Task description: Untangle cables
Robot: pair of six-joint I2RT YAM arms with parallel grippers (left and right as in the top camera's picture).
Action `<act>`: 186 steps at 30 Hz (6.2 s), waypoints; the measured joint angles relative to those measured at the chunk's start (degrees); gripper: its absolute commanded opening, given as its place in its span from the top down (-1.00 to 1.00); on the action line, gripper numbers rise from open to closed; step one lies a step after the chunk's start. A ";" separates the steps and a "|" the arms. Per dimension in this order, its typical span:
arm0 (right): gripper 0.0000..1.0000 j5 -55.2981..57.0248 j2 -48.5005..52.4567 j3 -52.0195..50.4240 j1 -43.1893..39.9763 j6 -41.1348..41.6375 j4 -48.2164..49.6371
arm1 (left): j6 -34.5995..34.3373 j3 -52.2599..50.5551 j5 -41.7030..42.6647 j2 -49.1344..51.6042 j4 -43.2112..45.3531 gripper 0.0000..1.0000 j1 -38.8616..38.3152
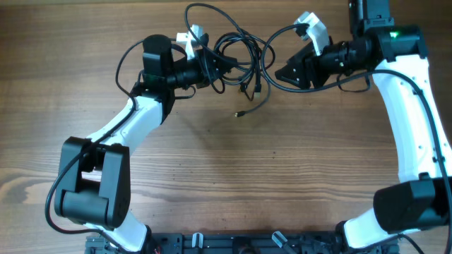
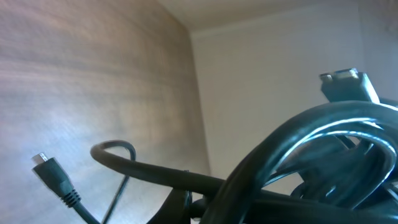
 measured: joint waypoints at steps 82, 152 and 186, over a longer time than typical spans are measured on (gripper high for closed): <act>0.10 -0.33 4.83 -0.70 -5.31 40.19 14.14 | 4.13 0.02 0.90 0.00 -5.49 0.92 -0.26; 0.91 -33.57 1.92 -5.01 -16.72 64.78 47.12 | 14.19 1.95 -32.65 -1.49 -35.67 0.92 -6.23; 0.25 10.91 4.48 -4.37 7.76 41.99 14.93 | -13.92 0.52 -22.38 -0.74 -20.59 0.92 -5.77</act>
